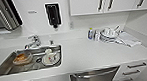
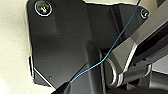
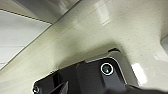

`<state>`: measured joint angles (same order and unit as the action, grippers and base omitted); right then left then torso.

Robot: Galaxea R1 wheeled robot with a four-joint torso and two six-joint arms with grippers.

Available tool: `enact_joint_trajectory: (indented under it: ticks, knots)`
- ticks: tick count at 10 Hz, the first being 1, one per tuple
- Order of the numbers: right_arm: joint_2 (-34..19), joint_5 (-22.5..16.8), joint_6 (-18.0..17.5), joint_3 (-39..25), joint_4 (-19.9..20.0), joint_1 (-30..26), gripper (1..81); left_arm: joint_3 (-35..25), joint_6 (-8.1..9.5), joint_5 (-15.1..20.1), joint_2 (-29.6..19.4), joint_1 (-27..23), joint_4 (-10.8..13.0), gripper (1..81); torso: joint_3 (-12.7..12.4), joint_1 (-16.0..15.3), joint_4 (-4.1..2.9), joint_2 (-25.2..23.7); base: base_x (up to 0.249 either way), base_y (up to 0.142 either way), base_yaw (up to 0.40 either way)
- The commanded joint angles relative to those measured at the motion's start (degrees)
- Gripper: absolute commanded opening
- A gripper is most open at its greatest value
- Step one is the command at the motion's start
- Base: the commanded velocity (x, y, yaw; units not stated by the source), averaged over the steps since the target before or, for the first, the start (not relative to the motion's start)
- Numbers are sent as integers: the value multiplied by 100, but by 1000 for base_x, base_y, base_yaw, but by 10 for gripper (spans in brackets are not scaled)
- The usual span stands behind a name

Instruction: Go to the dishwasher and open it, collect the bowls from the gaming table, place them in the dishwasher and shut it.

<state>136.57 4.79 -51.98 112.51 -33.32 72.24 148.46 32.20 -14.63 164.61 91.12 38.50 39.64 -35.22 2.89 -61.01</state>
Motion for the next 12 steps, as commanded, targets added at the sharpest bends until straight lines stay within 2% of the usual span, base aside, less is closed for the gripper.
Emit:
enact_joint_trajectory:
  ticks: [1,4,6,9,12]
  knots:
    - [925,-75,48,1523,-745,567,811,87,6,136,29,-2,-27,811,0,0,0,0,0,0,0]
    - [1762,-66,48,2573,-1089,884,811,114,15,145,37,-64,-106,811,-2,0,0,-2,0,0,0]
    - [2228,-57,48,3180,-1151,955,811,114,15,197,46,-73,-141,811,-2,0,0,-2,0,0,0]
    - [2623,-66,48,3479,-1247,1104,811,166,32,215,46,-90,-150,811,-5,0,0,-2,0,0,0]
    - [2887,-66,48,3479,-1414,1183,811,193,32,224,55,-116,-150,811,-7,0,0,-2,0,0,0]
